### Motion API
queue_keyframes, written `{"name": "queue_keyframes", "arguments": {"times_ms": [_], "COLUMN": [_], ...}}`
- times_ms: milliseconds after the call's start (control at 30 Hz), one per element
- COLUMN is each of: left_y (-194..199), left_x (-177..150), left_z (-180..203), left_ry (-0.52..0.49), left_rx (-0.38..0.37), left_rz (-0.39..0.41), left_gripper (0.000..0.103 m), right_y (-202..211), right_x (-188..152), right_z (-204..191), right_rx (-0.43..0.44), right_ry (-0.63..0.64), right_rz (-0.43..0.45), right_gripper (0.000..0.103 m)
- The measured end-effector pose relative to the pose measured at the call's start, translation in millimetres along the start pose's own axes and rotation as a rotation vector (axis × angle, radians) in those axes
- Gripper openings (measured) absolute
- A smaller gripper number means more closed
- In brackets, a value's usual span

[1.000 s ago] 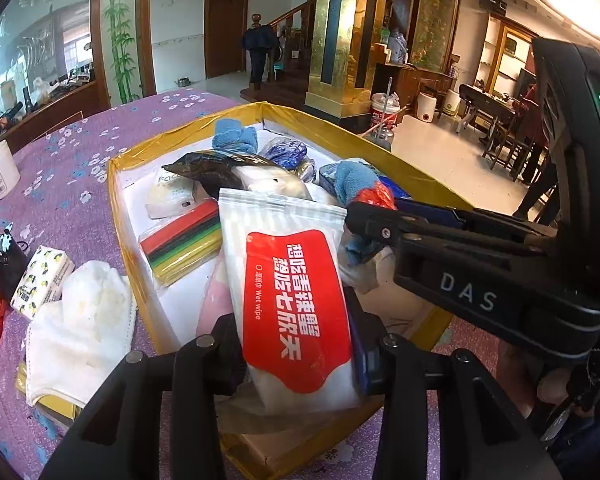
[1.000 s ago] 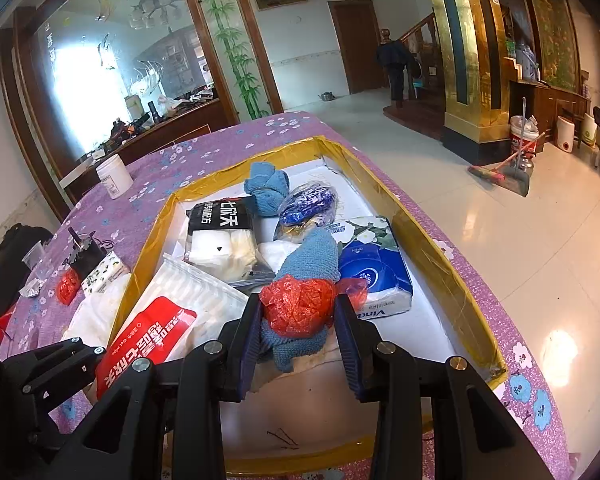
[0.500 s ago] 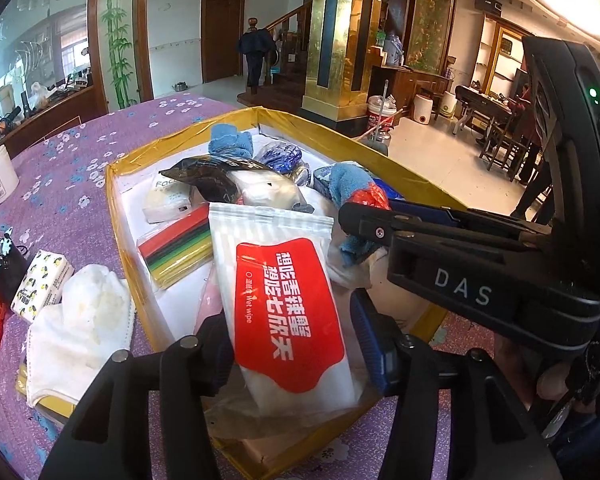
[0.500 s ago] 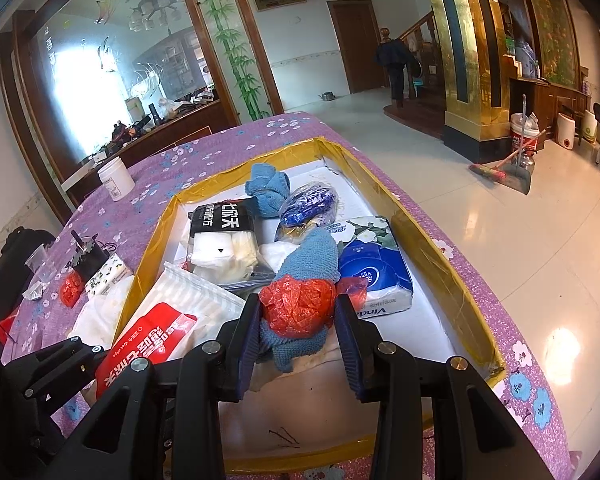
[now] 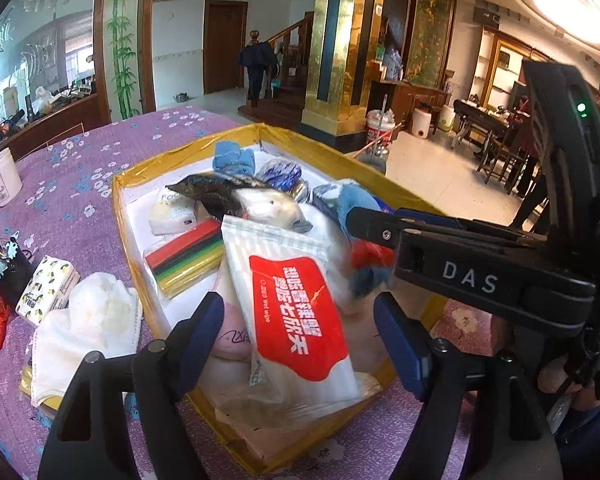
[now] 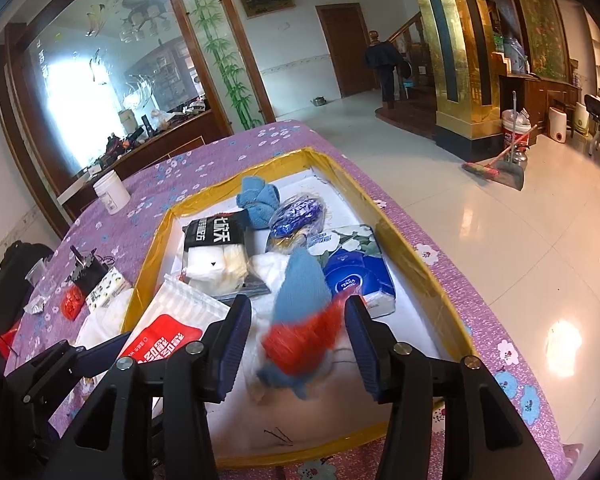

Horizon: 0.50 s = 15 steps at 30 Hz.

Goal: Organize soft objects
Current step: 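Open right gripper to drop blue-red bundle in tray while left gripper releases wet-wipe pack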

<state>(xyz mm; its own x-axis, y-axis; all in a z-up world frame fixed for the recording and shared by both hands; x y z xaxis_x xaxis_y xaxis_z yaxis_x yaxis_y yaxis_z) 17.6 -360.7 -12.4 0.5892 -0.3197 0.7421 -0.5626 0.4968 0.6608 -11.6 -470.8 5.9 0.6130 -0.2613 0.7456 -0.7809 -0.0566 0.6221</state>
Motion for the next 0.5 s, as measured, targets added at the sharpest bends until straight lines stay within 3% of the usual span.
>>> {"name": "queue_keyframes", "arguments": {"times_ms": [133,500], "left_y": [11,18], "left_x": [5,11], "left_z": [3,1], "left_ry": [-0.005,-0.005], "left_rx": [-0.008,0.006], "left_rz": [0.055,0.094], "left_gripper": [0.086,0.087], "right_y": [5,21], "right_x": [3,11], "right_z": [1,0], "right_rx": [0.000,-0.012], "right_ry": [-0.005,-0.006], "right_rz": [0.015,0.049], "right_gripper": [0.054,0.060]}}
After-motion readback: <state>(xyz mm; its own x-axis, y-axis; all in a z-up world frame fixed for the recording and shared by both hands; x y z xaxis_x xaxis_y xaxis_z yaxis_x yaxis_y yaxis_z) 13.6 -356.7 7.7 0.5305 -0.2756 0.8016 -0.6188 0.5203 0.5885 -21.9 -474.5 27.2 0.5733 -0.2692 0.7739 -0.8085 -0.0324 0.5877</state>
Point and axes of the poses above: each gripper's, at about its wrist camera, not at the fingertips, and y roughly against the way its jaws point, z to its right, x to its top, the point moved 10 cm from there along -y, roughly the way its jaws point, and after that the axes turned 2 degrees about y, right-handed, at the moved point
